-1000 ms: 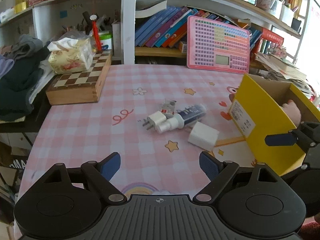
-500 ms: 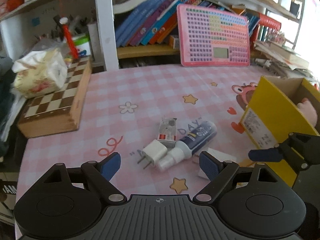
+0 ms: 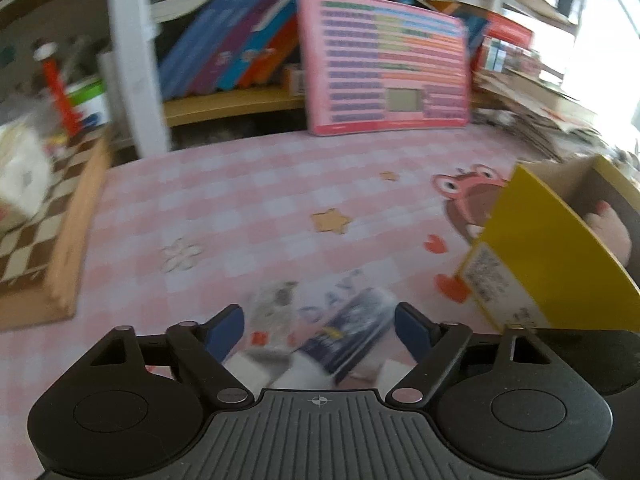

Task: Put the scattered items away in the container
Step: 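Grasp the blue-and-white bottle with the left tool while the right tool grasps the white charger block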

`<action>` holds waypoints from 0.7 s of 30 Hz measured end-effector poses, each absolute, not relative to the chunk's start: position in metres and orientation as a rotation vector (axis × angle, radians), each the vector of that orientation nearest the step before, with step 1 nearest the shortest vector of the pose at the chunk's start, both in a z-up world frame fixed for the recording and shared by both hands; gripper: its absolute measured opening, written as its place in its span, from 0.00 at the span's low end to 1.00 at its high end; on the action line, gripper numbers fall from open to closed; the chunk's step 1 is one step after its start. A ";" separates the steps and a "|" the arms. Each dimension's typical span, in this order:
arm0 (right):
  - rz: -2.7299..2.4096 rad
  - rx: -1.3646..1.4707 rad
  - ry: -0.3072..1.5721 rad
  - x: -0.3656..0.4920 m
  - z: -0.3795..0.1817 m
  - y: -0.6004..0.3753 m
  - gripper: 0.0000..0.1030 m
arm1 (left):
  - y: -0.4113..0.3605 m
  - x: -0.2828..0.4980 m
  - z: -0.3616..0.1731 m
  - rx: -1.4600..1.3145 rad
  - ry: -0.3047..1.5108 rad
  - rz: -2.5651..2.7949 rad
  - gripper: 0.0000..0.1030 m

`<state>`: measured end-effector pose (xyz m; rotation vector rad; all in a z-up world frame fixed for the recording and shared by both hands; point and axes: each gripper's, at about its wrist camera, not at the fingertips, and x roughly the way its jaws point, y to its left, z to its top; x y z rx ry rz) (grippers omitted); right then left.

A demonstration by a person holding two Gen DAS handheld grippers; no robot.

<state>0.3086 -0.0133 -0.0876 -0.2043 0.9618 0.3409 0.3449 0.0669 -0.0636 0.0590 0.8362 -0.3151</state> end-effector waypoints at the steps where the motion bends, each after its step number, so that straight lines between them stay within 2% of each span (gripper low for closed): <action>1: 0.346 -0.206 0.963 0.307 -0.087 -0.015 0.51 | 0.064 0.346 -0.064 0.072 0.845 -0.337 0.72; 4: 0.369 -0.218 0.980 0.303 -0.085 -0.021 0.43 | 0.057 0.346 -0.068 0.114 0.871 -0.376 0.60; 5: 0.380 -0.222 0.988 0.301 -0.085 -0.024 0.41 | 0.057 0.346 -0.070 0.124 0.883 -0.385 0.53; 9: 0.417 -0.243 1.005 0.290 -0.084 -0.027 0.40 | 0.055 0.346 -0.078 0.160 0.928 -0.397 0.35; 12: 0.444 -0.249 1.017 0.283 -0.083 -0.030 0.40 | 0.051 0.350 -0.084 0.160 0.961 -0.420 0.30; 21: 0.460 -0.252 1.013 0.283 -0.084 -0.032 0.40 | 0.036 0.349 -0.091 0.201 0.943 -0.413 0.30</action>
